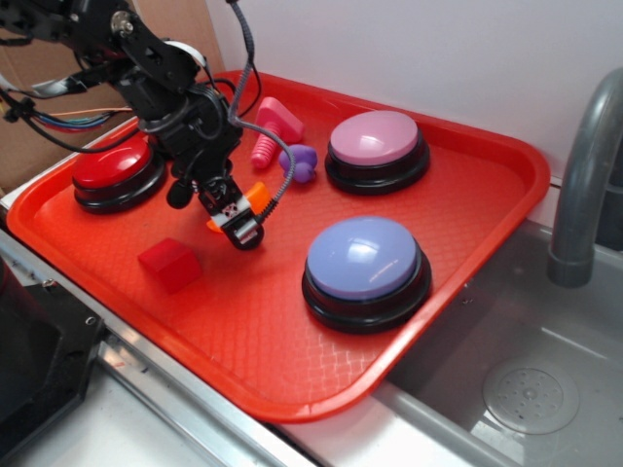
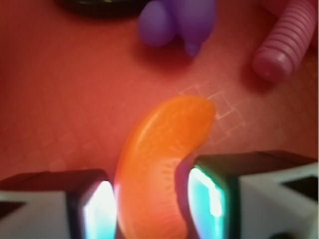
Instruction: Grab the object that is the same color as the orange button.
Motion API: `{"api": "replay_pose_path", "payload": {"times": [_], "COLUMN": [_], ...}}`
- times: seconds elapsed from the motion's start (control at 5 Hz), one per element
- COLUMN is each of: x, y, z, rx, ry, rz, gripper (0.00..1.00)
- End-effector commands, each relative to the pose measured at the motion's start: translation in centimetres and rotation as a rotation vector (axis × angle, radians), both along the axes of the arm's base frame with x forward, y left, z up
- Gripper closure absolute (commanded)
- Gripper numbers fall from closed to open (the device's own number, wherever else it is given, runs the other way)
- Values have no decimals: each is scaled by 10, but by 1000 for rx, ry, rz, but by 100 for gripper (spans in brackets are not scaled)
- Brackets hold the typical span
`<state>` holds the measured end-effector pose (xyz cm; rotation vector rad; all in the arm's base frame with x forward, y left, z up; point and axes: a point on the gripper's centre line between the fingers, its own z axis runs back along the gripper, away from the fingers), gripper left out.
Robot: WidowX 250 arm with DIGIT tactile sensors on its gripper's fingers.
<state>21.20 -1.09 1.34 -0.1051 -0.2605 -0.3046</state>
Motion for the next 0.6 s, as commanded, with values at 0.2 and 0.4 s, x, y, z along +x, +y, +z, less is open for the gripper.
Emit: {"api": "replay_pose_path", "payload": {"times": [0.2,0.4], "x": [-7,-4], "y": [1,2], "z": [17,55], "rx": [8,83], "ry": [103,124], "rz": [82,210], "gripper": [100,100]}}
